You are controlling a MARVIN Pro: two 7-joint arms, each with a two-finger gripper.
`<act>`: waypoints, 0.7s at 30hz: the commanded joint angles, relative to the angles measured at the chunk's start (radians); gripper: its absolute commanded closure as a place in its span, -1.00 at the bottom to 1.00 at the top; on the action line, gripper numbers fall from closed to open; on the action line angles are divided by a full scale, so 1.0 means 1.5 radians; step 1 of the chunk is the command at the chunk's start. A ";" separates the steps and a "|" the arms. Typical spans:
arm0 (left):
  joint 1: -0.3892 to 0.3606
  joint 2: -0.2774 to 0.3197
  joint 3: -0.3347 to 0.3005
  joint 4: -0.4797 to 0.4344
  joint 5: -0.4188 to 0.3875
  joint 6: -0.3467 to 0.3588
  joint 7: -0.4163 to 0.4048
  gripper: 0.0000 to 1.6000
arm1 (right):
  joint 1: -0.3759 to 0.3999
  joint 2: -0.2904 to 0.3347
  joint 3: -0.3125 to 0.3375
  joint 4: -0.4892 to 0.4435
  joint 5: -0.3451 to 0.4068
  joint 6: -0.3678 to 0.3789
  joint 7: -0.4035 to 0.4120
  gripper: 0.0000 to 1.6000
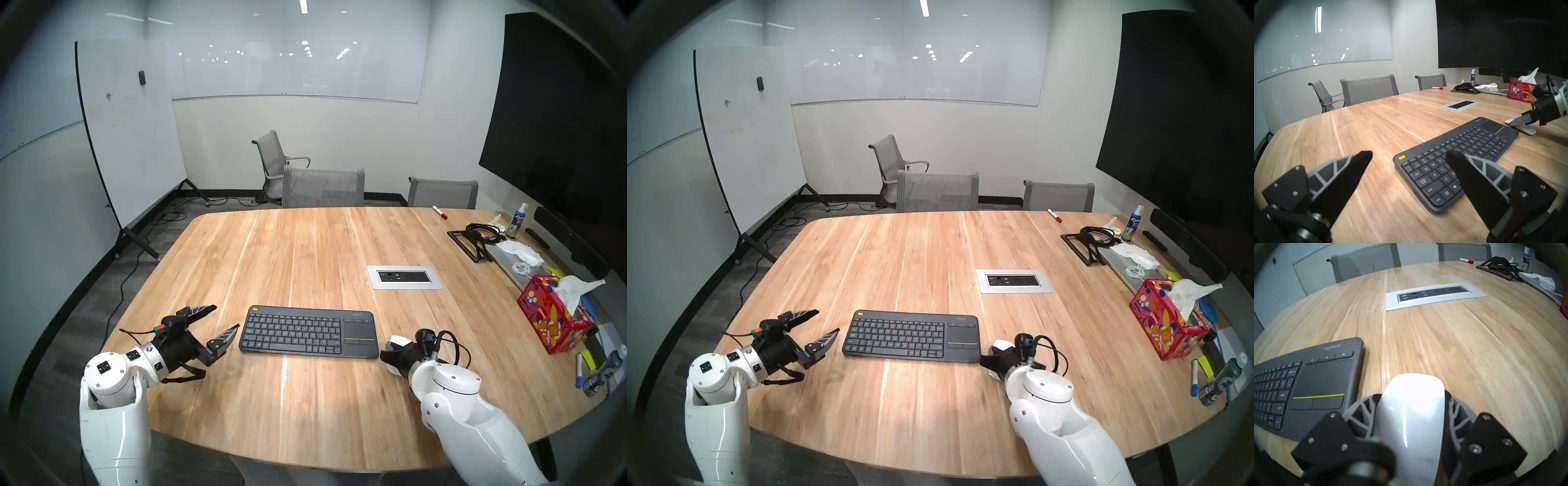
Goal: Put the mouse beside the keyboard
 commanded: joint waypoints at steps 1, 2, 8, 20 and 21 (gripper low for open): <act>0.001 0.000 -0.001 -0.014 0.000 0.001 0.000 -1.00 | -0.035 0.059 0.026 -0.029 -0.001 -0.010 0.050 1.00; 0.001 0.000 -0.002 -0.014 0.000 0.001 0.000 -1.00 | -0.040 0.065 0.030 -0.031 -0.002 -0.012 0.057 1.00; 0.001 0.000 -0.002 -0.014 0.000 0.001 0.000 -1.00 | -0.065 0.093 0.049 -0.039 -0.001 -0.026 0.102 1.00; 0.001 0.000 -0.002 -0.014 0.000 0.001 0.000 -1.00 | -0.060 0.102 0.064 -0.032 -0.011 -0.056 0.146 1.00; 0.001 0.000 -0.002 -0.014 0.000 0.001 0.000 -1.00 | -0.059 0.102 0.065 -0.031 -0.012 -0.056 0.147 1.00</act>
